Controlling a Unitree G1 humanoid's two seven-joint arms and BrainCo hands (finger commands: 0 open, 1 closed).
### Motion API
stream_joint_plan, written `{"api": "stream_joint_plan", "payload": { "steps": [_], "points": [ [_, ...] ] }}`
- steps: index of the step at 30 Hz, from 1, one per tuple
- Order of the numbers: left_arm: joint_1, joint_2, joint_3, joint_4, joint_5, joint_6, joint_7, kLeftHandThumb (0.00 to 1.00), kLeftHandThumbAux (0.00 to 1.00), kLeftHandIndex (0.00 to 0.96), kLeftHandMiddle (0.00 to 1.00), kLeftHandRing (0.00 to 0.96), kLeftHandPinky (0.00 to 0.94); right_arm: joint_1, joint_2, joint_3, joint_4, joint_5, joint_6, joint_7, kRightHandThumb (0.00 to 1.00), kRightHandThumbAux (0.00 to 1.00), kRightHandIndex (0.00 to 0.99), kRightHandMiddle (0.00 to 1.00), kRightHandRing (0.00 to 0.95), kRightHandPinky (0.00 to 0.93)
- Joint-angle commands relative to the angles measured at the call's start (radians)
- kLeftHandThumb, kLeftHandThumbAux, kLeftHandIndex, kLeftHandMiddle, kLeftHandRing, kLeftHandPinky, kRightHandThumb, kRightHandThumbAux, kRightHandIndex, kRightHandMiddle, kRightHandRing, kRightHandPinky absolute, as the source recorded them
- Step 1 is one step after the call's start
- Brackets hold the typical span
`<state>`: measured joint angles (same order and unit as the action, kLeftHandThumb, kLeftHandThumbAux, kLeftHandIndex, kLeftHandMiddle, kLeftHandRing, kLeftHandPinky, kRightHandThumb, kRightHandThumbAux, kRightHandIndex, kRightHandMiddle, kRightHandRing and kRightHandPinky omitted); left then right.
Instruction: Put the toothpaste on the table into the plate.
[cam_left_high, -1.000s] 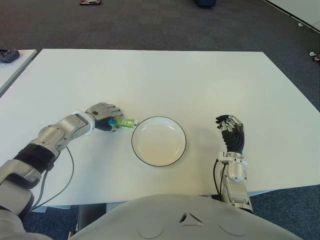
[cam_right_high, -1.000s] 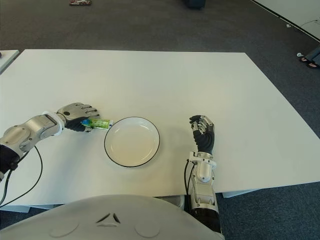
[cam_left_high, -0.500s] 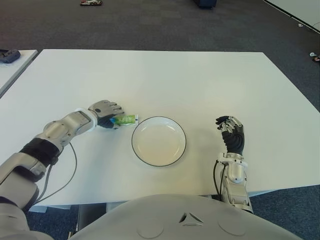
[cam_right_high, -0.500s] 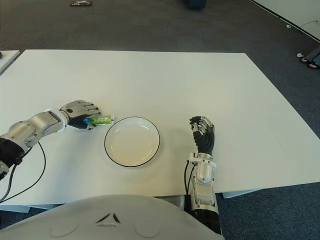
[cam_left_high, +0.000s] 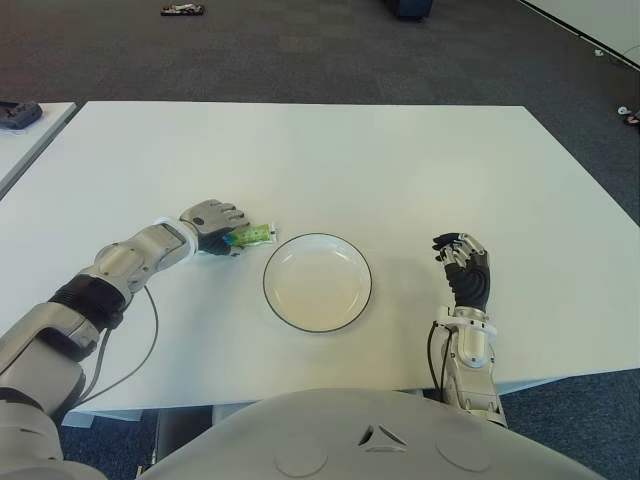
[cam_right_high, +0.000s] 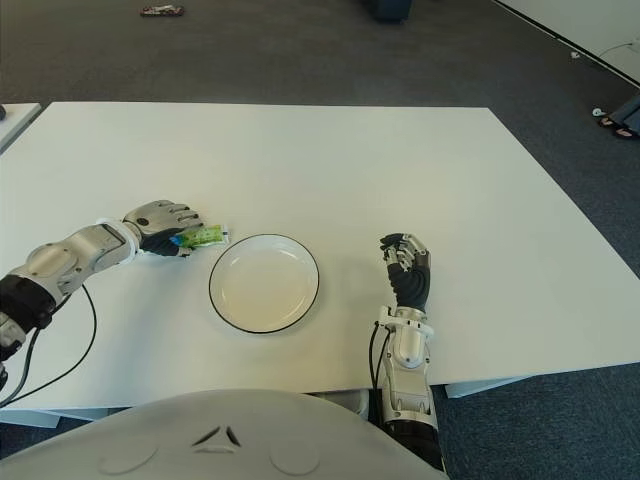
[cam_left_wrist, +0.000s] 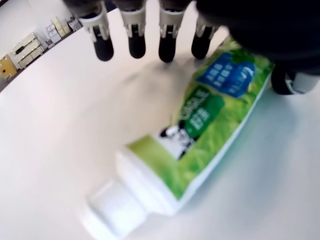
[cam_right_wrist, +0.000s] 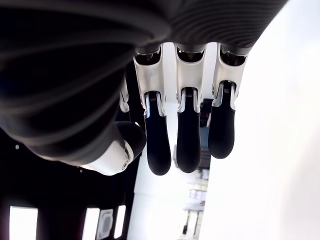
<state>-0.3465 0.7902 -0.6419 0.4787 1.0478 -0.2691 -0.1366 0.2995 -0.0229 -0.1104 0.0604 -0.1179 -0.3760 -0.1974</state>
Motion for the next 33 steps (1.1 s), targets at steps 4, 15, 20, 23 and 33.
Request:
{"api": "stream_joint_plan", "payload": {
  "steps": [4,15,20,23,33],
  "points": [
    [0.138,-0.054,-0.035,0.045,-0.062,0.033,-0.105,0.53,0.356,0.085,0.112,0.094,0.205,-0.004,-0.003,-0.003,0.005,0.003,0.001,0.007,0.704,0.734,0.429,0.482,0.47,0.498],
    [0.228,-0.112,0.049,0.116,-0.216,0.07,0.016,0.677,0.385,0.254,0.306,0.286,0.349,-0.004,-0.005,-0.004,0.005,0.001,0.003,0.008,0.704,0.734,0.429,0.481,0.469,0.491],
    [0.239,-0.133,0.07,0.142,-0.255,0.058,0.062,0.741,0.361,0.353,0.446,0.44,0.493,-0.003,-0.006,-0.005,0.005,0.004,0.004,0.01,0.704,0.734,0.428,0.481,0.47,0.489],
    [0.244,-0.153,0.079,0.161,-0.273,0.061,0.085,0.771,0.348,0.406,0.511,0.511,0.546,-0.003,-0.006,-0.005,0.003,0.005,0.005,0.011,0.705,0.734,0.428,0.483,0.471,0.491],
    [0.333,-0.154,0.107,-0.124,-0.3,0.222,-0.019,0.828,0.373,0.48,0.627,0.611,0.599,-0.004,-0.008,-0.006,0.003,0.007,0.002,0.013,0.705,0.733,0.429,0.485,0.477,0.503]
  ]
}}
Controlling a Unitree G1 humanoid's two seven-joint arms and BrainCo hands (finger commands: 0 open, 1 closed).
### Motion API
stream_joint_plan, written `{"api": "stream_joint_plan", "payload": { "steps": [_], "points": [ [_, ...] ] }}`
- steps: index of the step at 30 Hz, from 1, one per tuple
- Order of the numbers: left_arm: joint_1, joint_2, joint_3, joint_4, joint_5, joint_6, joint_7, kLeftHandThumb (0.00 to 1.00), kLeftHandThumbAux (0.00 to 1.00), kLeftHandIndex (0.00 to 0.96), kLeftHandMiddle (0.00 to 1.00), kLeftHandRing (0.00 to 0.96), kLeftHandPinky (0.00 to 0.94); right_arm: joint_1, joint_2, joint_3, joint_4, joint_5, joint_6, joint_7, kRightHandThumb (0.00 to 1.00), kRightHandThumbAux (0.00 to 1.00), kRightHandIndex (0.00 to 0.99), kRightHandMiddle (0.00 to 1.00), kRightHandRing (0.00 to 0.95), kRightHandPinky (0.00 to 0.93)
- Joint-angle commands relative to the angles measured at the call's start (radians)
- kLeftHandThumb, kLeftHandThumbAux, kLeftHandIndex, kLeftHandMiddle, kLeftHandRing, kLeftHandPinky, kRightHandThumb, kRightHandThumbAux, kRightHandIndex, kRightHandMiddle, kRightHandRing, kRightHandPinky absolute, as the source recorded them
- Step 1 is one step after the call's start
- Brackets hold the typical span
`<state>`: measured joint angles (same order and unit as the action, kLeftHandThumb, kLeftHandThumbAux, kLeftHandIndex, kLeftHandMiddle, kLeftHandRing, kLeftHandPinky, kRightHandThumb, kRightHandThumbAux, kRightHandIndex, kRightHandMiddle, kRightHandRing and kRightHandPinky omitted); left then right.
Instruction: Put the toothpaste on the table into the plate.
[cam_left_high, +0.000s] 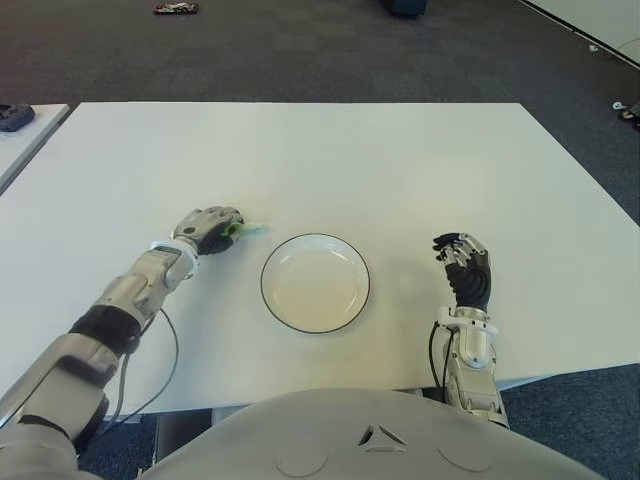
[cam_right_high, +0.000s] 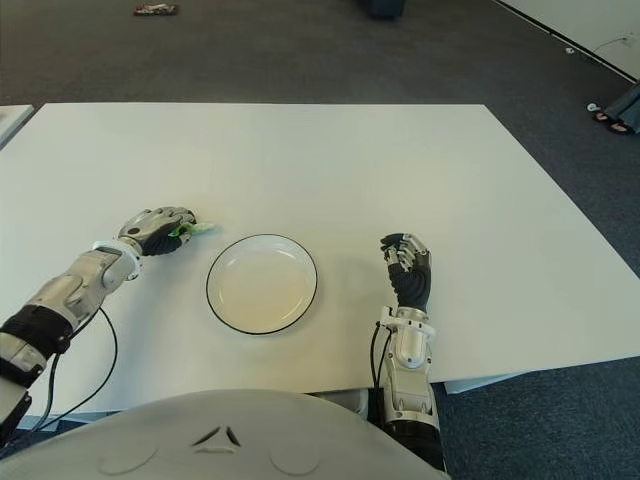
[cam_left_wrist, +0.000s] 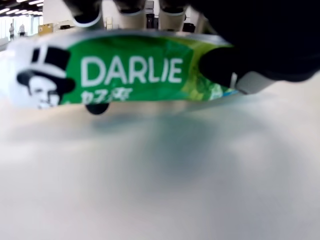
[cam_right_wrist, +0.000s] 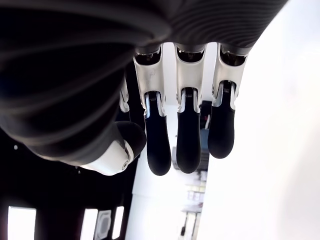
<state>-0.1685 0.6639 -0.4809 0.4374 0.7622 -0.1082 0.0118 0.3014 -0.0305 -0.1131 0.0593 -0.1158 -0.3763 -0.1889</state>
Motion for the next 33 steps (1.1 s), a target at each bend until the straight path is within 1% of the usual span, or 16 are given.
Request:
{"api": "stream_joint_plan", "payload": {
  "steps": [1,5,10,11,12,15,18,27,30,33],
  "points": [
    [0.16,-0.028,-0.053,-0.089,-0.017,0.071,-0.169,0.834,0.38,0.484,0.636,0.62,0.606,-0.006,0.0,-0.003,0.004,0.004,0.002,0.004,0.705,0.733,0.429,0.485,0.477,0.499],
    [0.183,-0.029,-0.048,-0.134,-0.027,0.112,-0.183,0.846,0.396,0.494,0.654,0.638,0.619,-0.005,-0.001,-0.003,0.004,0.004,0.001,0.005,0.704,0.733,0.429,0.486,0.475,0.488],
    [0.232,-0.041,-0.031,-0.252,-0.048,0.177,-0.199,0.852,0.415,0.511,0.678,0.668,0.644,-0.004,-0.001,-0.005,0.004,0.006,0.0,0.005,0.705,0.733,0.429,0.484,0.47,0.489],
    [0.237,-0.043,-0.027,-0.266,-0.051,0.184,-0.201,0.812,0.51,0.485,0.684,0.676,0.65,-0.004,-0.001,-0.006,0.004,0.006,-0.001,0.005,0.705,0.733,0.429,0.484,0.47,0.491],
    [0.243,-0.046,-0.022,-0.281,-0.053,0.193,-0.202,0.785,0.572,0.467,0.689,0.682,0.654,-0.004,-0.001,-0.007,0.005,0.007,-0.001,0.005,0.705,0.733,0.429,0.483,0.47,0.493],
    [0.255,-0.051,-0.016,-0.311,-0.053,0.214,-0.206,0.754,0.645,0.447,0.699,0.694,0.663,-0.005,-0.001,-0.008,0.006,0.008,-0.001,0.005,0.705,0.733,0.429,0.483,0.47,0.495],
    [0.263,-0.058,-0.01,-0.326,-0.05,0.229,-0.2,0.743,0.67,0.44,0.704,0.699,0.666,-0.006,-0.002,-0.01,0.007,0.011,-0.002,0.007,0.705,0.734,0.429,0.482,0.47,0.496],
    [0.27,-0.094,0.029,-0.333,-0.055,0.251,-0.155,0.738,0.682,0.438,0.712,0.706,0.67,-0.011,-0.004,-0.012,0.014,0.012,-0.007,0.011,0.705,0.733,0.429,0.481,0.471,0.493],
    [0.271,-0.115,0.051,-0.324,-0.053,0.249,-0.117,0.736,0.684,0.439,0.714,0.707,0.673,-0.012,-0.003,-0.012,0.016,0.01,-0.006,0.01,0.705,0.733,0.429,0.482,0.472,0.487],
    [0.274,-0.143,0.079,-0.311,-0.059,0.235,-0.055,0.728,0.691,0.439,0.721,0.71,0.692,-0.012,-0.002,-0.012,0.016,0.008,-0.004,0.008,0.706,0.733,0.429,0.482,0.471,0.483]
  ]
}}
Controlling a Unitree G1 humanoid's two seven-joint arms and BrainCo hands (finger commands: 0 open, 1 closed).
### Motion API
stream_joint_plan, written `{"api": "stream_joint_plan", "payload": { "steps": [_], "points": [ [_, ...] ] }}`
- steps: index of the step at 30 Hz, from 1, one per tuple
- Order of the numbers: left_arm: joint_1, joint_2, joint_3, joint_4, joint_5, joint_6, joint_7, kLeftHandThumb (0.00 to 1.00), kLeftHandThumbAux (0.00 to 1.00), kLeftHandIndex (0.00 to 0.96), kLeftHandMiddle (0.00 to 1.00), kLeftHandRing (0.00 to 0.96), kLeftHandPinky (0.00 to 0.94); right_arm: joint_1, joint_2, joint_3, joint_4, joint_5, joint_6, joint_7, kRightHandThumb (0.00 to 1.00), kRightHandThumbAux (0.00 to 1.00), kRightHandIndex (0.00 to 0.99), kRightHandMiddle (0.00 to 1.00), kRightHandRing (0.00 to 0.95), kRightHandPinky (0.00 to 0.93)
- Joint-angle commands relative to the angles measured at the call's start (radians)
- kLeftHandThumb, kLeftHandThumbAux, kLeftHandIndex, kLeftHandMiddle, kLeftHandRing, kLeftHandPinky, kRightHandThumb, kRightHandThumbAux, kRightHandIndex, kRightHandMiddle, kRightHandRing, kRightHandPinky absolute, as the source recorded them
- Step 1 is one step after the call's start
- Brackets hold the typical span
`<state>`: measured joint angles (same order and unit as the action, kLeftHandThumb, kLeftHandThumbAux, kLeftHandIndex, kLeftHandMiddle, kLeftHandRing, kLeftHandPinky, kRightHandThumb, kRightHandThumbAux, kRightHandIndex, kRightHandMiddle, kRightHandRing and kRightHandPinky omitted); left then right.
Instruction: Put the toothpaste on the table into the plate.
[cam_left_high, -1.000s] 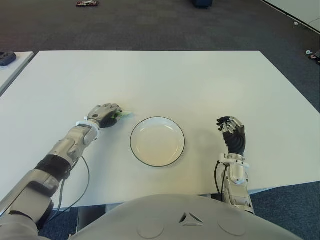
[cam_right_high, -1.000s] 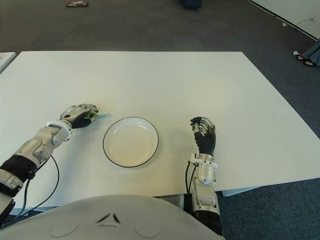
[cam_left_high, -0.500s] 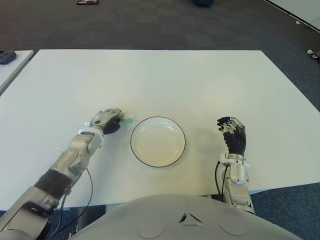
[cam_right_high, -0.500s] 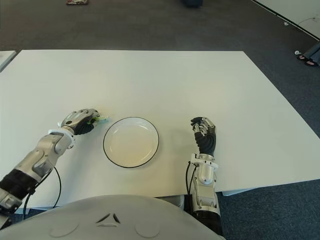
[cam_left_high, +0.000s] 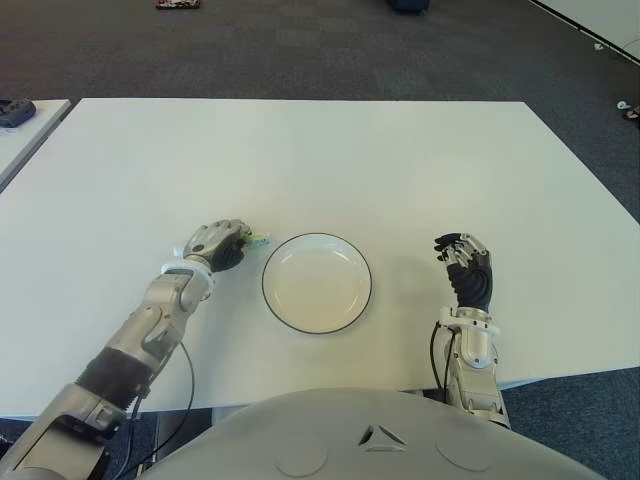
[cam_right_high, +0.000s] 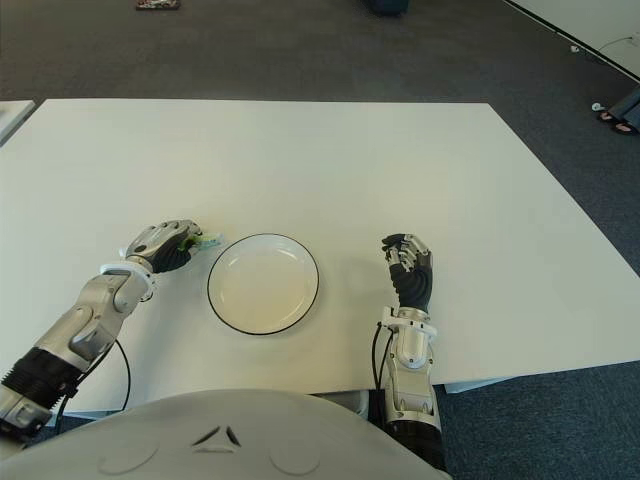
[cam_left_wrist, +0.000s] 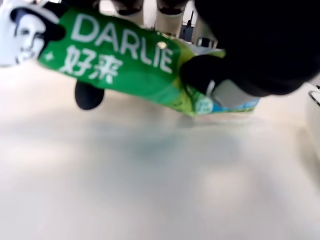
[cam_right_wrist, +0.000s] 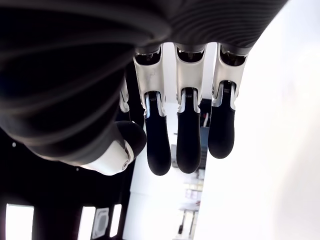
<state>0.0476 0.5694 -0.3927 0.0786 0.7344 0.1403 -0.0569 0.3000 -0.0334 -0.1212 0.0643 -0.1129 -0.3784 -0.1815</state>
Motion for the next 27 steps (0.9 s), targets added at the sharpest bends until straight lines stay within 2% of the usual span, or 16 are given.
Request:
{"api": "stream_joint_plan", "payload": {
  "steps": [1,15,21,27],
  "points": [
    [0.058,-0.057,0.001,0.053,-0.037,-0.023,0.035,0.727,0.691,0.439,0.722,0.71,0.694,-0.011,0.001,-0.003,0.011,0.004,-0.001,0.0,0.706,0.733,0.429,0.482,0.471,0.483],
    [-0.016,-0.093,0.081,0.166,-0.046,-0.15,0.236,0.711,0.714,0.438,0.779,0.761,0.744,-0.027,0.007,0.002,0.033,0.001,-0.014,-0.005,0.705,0.733,0.429,0.482,0.47,0.493],
    [-0.068,-0.092,0.131,0.2,-0.109,-0.213,0.24,0.71,0.716,0.438,0.79,0.769,0.744,-0.036,0.011,0.008,0.042,-0.004,-0.018,-0.007,0.705,0.734,0.429,0.486,0.477,0.509],
    [-0.114,-0.09,0.172,0.162,-0.179,-0.237,0.182,0.709,0.717,0.438,0.795,0.77,0.744,-0.046,0.014,0.015,0.052,-0.011,-0.014,-0.013,0.705,0.734,0.429,0.488,0.478,0.501]
  ]
}}
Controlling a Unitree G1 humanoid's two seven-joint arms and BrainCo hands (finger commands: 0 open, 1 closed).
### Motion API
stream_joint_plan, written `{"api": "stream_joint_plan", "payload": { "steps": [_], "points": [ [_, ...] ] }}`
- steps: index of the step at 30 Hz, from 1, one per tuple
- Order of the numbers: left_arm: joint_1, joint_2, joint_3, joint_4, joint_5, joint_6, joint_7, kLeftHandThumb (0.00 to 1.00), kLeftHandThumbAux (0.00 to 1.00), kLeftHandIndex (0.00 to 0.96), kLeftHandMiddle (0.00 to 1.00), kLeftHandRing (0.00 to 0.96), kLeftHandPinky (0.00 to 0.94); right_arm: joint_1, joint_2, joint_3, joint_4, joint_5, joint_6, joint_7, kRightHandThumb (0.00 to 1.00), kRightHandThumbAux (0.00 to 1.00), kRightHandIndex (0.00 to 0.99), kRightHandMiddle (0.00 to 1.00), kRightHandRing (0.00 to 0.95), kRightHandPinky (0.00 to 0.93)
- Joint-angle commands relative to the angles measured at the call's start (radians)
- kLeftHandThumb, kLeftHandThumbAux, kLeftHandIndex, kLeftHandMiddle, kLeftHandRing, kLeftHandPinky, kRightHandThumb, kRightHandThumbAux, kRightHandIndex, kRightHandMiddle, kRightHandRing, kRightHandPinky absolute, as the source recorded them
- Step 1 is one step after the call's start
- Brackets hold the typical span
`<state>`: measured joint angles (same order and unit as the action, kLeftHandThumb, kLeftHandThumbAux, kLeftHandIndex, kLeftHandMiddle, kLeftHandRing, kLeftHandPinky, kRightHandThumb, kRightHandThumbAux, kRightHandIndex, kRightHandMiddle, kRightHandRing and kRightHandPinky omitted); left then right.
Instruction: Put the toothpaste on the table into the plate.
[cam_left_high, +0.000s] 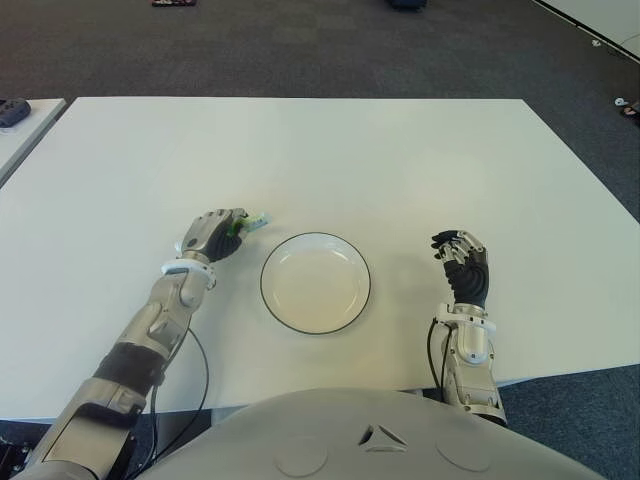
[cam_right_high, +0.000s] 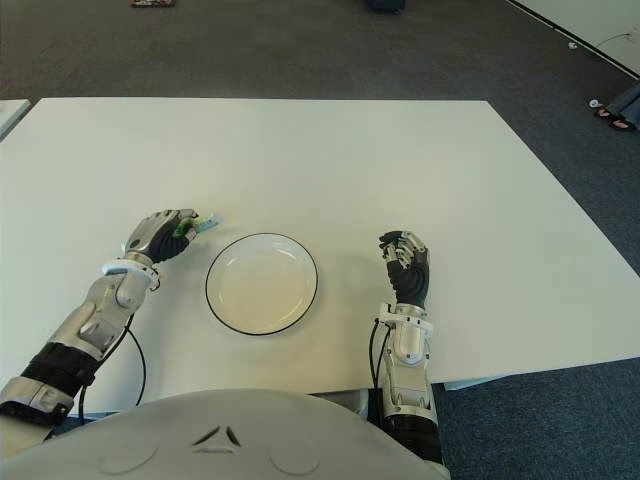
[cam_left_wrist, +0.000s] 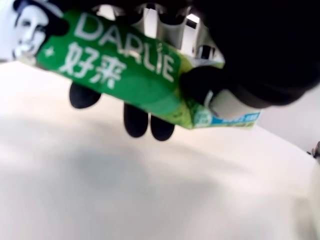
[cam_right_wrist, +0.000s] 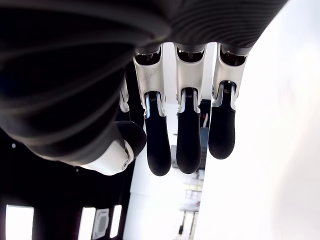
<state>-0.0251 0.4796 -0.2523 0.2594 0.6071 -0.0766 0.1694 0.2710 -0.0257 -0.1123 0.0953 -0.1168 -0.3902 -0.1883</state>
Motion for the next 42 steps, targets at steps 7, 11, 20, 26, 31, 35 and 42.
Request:
{"api": "stream_joint_plan", "payload": {
  "steps": [7,11,20,26,31,35,42],
  "points": [
    [-0.085,0.007,0.076,-0.05,-0.102,-0.066,-0.072,0.709,0.717,0.438,0.798,0.767,0.737,-0.033,0.009,0.012,0.043,-0.015,0.007,-0.013,0.705,0.734,0.429,0.48,0.462,0.472],
    [-0.124,0.014,0.089,-0.063,-0.113,-0.073,-0.1,0.709,0.717,0.438,0.798,0.763,0.732,-0.042,0.01,0.013,0.053,-0.016,0.004,-0.017,0.705,0.734,0.429,0.482,0.461,0.479],
    [-0.189,0.033,0.074,-0.106,-0.048,-0.09,-0.108,0.708,0.719,0.439,0.815,0.773,0.76,-0.056,0.015,0.016,0.067,-0.02,0.01,-0.028,0.705,0.734,0.429,0.474,0.451,0.464],
    [-0.184,0.013,0.061,-0.192,-0.032,-0.096,-0.116,0.706,0.719,0.439,0.806,0.767,0.743,-0.059,0.02,0.02,0.07,-0.025,0.004,-0.04,0.706,0.733,0.429,0.478,0.455,0.47],
    [-0.201,0.004,0.046,-0.176,-0.034,-0.14,-0.114,0.705,0.719,0.438,0.799,0.763,0.733,-0.062,0.021,0.023,0.074,-0.03,0.003,-0.049,0.706,0.733,0.428,0.48,0.456,0.466],
    [-0.215,-0.014,0.011,-0.169,-0.034,-0.182,-0.123,0.706,0.719,0.438,0.797,0.765,0.735,-0.06,0.025,0.028,0.072,-0.036,-0.001,-0.057,0.705,0.734,0.428,0.478,0.451,0.462],
    [-0.217,-0.009,-0.023,-0.249,-0.028,-0.205,-0.201,0.706,0.718,0.438,0.792,0.765,0.737,-0.055,0.027,0.035,0.065,-0.048,0.005,-0.066,0.704,0.734,0.427,0.469,0.444,0.451]
  ]
}}
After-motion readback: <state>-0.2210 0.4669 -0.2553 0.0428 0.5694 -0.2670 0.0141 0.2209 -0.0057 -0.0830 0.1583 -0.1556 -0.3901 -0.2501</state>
